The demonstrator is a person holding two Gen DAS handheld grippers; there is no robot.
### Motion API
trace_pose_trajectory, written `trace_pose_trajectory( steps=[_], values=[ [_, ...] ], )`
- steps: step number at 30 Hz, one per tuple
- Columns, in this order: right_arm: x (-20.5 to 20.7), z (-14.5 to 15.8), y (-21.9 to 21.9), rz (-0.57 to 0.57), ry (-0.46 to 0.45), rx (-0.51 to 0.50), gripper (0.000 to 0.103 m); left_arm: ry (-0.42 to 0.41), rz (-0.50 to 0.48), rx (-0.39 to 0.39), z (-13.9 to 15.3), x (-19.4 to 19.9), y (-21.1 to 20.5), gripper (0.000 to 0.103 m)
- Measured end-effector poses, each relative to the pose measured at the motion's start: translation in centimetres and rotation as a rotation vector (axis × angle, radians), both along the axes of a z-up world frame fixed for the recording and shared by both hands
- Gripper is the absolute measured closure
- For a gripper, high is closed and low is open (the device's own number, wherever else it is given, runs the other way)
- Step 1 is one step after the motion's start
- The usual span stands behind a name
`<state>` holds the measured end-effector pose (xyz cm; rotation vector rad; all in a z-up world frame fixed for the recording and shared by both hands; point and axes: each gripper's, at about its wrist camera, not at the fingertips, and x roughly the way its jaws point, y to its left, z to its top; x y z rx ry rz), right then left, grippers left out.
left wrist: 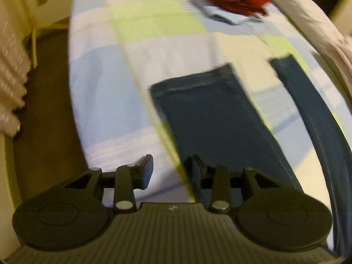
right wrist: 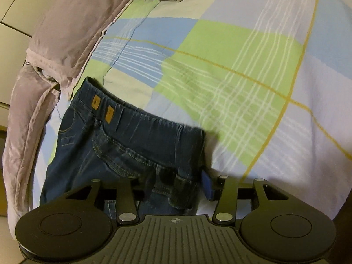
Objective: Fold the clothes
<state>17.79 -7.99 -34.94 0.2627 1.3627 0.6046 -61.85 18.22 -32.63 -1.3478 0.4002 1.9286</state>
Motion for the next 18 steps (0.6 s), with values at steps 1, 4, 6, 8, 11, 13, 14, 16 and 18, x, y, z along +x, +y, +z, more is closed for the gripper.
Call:
trace_pose_trajectory(
  steps=[1, 4, 6, 8, 11, 13, 14, 16, 18],
  values=[
    [-0.2, 0.0, 0.2, -0.001, -0.012, -0.008, 0.056, -0.012, 0.015, 0.013, -0.4, -0.6, 0.1, 0.07],
    [-0.8, 0.2, 0.7, 0.001, -0.042, -0.033, 0.056, 0.029, -0.032, 0.048, -0.2, -1.0, 1.2, 0.081],
    [-0.9, 0.2, 1.2, 0.026, -0.06, -0.06, 0.063, 0.039, -0.084, 0.071, -0.1, -1.3, 1.8, 0.1],
    [-0.9, 0.2, 1.6, 0.055, -0.083, -0.107, 0.08, 0.032, -0.116, 0.071, -0.1, -1.9, 2.2, 0.103],
    [-0.8, 0.4, 1.4, 0.065, -0.082, -0.108, 0.087, 0.087, -0.188, 0.081, 0.8, -1.3, 2.1, 0.102],
    [-1.1, 1.0, 1.5, 0.088, -0.11, -0.111, 0.092, 0.155, -0.238, 0.13, 2.5, 0.0, 1.2, 0.102],
    [-1.3, 1.5, 1.6, 0.096, -0.13, -0.114, 0.093, 0.192, -0.274, 0.151, 3.2, 0.5, 0.8, 0.102],
    [-1.7, 2.3, 1.0, 0.085, -0.147, -0.092, 0.093, 0.265, -0.352, 0.114, 2.6, 0.7, 0.6, 0.1],
    [-2.0, 1.8, 0.6, 0.09, -0.131, -0.098, 0.092, 0.292, -0.382, 0.025, 1.0, 0.6, 1.0, 0.099]
  ],
)
